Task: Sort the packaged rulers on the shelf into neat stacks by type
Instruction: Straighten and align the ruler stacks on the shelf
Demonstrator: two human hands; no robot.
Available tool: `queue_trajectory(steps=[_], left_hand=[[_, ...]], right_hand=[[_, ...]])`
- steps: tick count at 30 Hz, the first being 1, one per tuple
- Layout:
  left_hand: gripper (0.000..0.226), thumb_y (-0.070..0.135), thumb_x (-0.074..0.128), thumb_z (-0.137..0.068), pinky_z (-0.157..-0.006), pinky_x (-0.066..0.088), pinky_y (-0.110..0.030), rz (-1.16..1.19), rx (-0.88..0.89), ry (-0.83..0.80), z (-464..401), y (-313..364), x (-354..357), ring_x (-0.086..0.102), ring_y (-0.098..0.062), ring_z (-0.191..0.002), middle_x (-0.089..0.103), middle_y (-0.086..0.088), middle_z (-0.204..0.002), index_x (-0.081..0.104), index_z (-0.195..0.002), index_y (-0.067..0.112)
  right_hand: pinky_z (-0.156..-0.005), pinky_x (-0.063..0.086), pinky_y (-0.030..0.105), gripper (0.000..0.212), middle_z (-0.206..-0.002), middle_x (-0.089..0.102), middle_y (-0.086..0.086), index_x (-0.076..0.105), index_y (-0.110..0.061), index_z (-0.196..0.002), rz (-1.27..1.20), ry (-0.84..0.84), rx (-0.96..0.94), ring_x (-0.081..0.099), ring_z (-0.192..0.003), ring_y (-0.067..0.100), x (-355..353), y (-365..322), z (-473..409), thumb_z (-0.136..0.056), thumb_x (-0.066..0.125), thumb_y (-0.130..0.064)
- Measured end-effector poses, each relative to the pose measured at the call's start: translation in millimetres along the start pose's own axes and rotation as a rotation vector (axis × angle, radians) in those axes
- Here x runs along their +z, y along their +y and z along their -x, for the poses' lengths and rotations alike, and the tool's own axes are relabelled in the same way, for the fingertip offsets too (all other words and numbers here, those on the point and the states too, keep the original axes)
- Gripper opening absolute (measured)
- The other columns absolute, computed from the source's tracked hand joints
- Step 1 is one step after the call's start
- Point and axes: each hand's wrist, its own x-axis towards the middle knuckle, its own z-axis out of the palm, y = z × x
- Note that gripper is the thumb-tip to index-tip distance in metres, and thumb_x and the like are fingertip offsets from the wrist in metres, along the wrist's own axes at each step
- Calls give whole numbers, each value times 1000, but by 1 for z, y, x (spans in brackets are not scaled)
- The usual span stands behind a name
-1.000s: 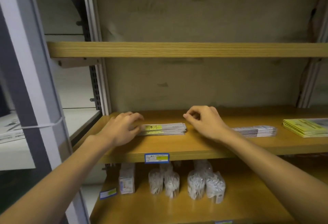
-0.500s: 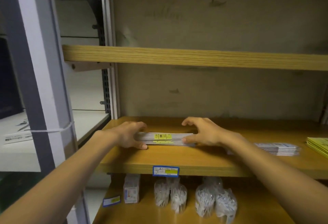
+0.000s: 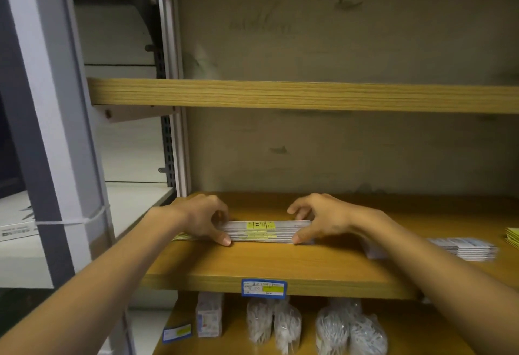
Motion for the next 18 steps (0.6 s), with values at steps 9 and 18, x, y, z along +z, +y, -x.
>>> queue_trajectory(steps=[9,18], left_hand=[[57,47,74,-77,-98,46,-33,29,4,-60,0,-4,-3,51,-12,-108,54,9,-119,53,-126,27],[51,44,71,-81,-92,45,-28,32,14,-97,-2,-7,-8,51,-12,-106,51,12,-112,54,-126,28]], right_hand=[[-85,50,24,52,-110,62,-4,60,-20,-121,26,-20,-29,59,-98,10,-3,0,-5,-76,79,-35],[-96,47,28,61,-123,57,-3,53,-20,-132,51,-50,-1,54,-112,14,2,-3,-7,-78,79,-31]])
